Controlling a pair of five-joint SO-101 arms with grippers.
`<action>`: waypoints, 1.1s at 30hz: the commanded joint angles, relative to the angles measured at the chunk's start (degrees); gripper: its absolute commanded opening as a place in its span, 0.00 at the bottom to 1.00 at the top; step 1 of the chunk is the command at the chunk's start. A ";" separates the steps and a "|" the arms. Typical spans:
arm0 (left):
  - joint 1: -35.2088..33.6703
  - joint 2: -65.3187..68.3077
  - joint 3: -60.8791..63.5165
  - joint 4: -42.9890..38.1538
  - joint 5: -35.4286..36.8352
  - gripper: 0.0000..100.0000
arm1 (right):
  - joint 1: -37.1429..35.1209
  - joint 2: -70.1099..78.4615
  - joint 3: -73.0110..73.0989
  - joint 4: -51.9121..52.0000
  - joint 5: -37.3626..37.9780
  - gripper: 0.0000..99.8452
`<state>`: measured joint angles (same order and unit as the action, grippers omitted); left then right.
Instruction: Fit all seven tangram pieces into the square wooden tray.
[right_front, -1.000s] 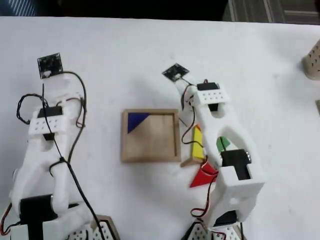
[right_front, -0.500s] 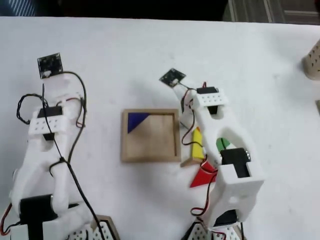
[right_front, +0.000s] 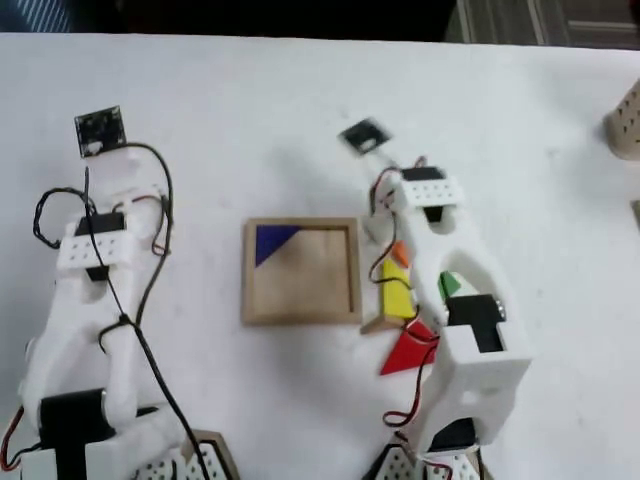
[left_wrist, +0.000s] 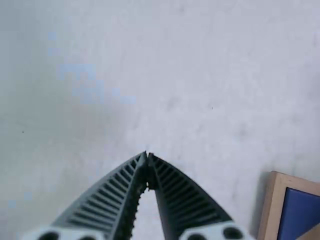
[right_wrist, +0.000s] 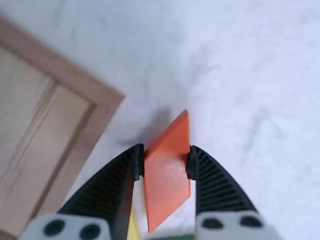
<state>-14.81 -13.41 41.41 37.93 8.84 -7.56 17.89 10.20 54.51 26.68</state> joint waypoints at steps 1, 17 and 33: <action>-0.31 -1.80 0.00 -1.49 0.00 0.03 | 3.74 -0.48 -4.04 -0.66 -7.82 0.04; -0.31 -1.80 0.00 -1.49 0.00 0.03 | 4.44 -0.48 -4.22 1.63 -9.32 0.18; -0.31 -1.71 -0.09 -1.49 0.00 0.03 | 3.38 3.91 -4.22 5.23 16.26 0.30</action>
<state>-14.81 -13.41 41.41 37.93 8.84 -3.60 21.41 8.00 58.99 37.41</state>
